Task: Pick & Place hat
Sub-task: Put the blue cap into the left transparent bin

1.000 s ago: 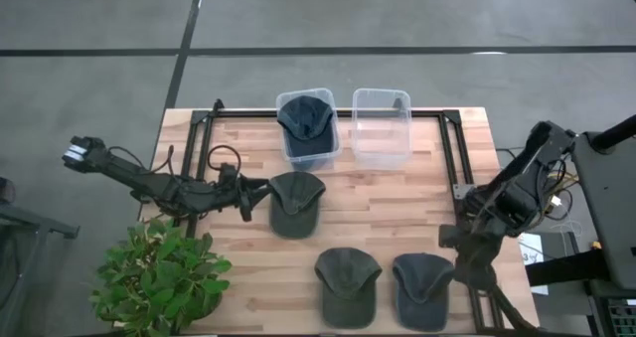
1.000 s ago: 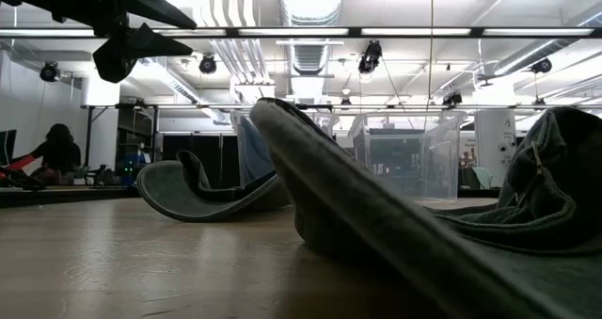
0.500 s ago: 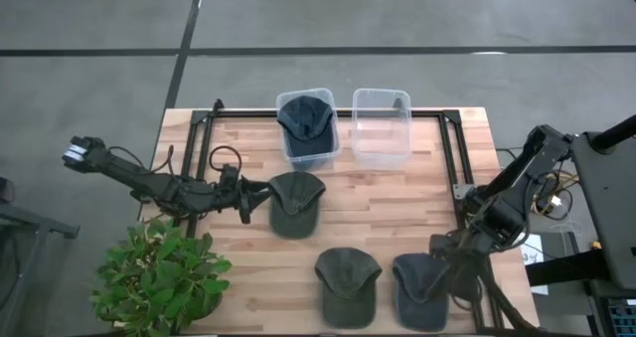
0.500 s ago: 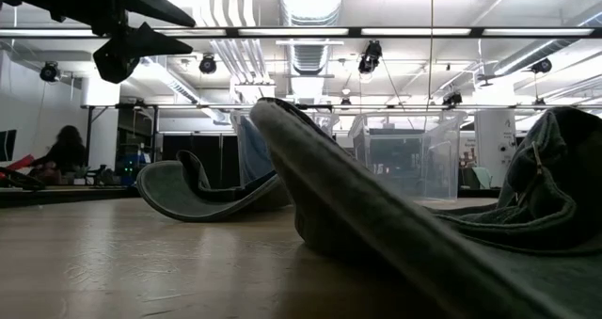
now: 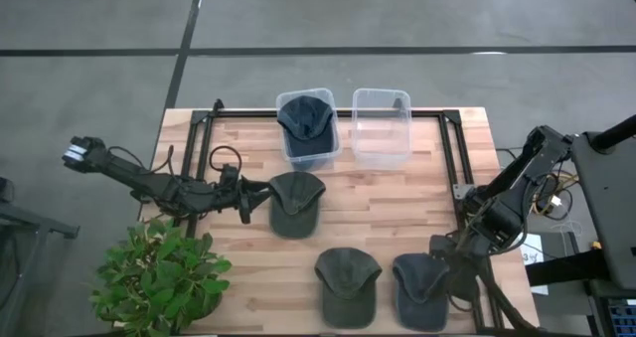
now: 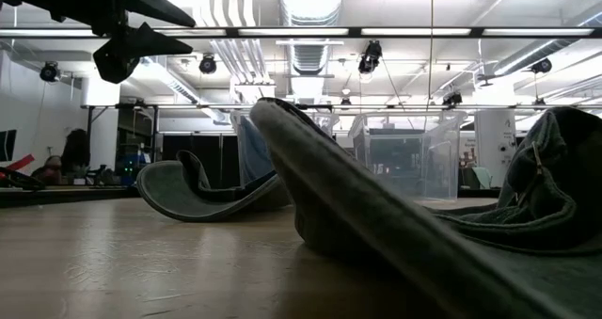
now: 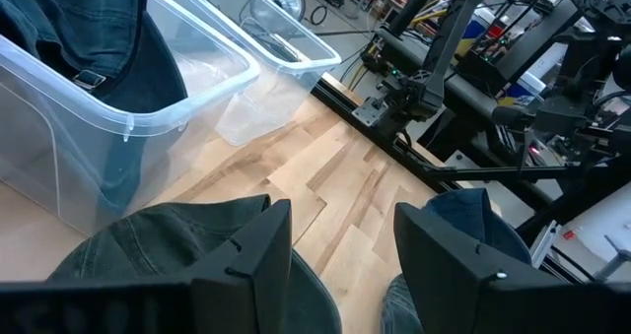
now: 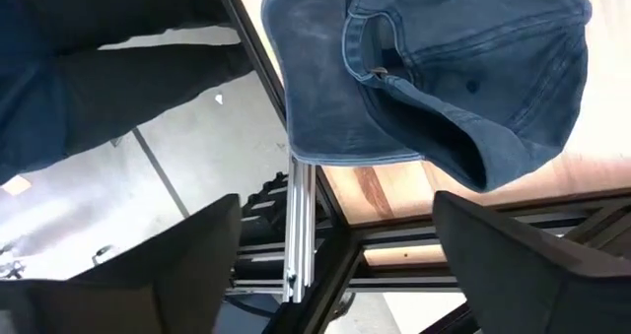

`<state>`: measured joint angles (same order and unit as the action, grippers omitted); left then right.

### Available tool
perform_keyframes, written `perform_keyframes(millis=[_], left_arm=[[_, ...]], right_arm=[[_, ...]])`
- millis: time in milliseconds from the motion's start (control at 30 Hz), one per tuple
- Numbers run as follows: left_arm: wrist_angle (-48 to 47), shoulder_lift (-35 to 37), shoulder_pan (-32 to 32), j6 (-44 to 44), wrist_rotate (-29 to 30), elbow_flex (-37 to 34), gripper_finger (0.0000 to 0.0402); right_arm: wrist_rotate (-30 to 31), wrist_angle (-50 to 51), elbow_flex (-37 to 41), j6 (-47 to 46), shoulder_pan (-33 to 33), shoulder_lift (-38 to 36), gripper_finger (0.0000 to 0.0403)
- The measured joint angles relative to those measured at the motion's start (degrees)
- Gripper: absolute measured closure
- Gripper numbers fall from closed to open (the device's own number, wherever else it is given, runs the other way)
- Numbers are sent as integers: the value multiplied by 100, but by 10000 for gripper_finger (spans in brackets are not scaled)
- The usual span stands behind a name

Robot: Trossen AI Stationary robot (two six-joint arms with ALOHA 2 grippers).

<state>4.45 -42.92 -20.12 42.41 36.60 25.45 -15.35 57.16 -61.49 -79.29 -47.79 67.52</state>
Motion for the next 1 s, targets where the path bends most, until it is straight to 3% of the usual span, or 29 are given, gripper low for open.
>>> perform_keyframes(millis=[133,300,433,533,733,1000], left_arm=[[0,0,0,2,-10,0,229],[0,0,-2,2,-98,0,229],[0,0,0,2,-98,0,229],[-8,0,0,-1,-96,0,229],[-35,0,0,-32,-98,-26,229],[-26,0,0,-28,-98,-42,229]], right_arm=[[2,-1,0,-34,2,34,36],[33,-25,2,10,2,44,27],[569,305,30,-1236,-36,40,27],[398,464,228,-2226,-89,0,27],[331,-343,913,-3685,-447,-49,27],[510,-1841,1730,-4416,-632,13,27]])
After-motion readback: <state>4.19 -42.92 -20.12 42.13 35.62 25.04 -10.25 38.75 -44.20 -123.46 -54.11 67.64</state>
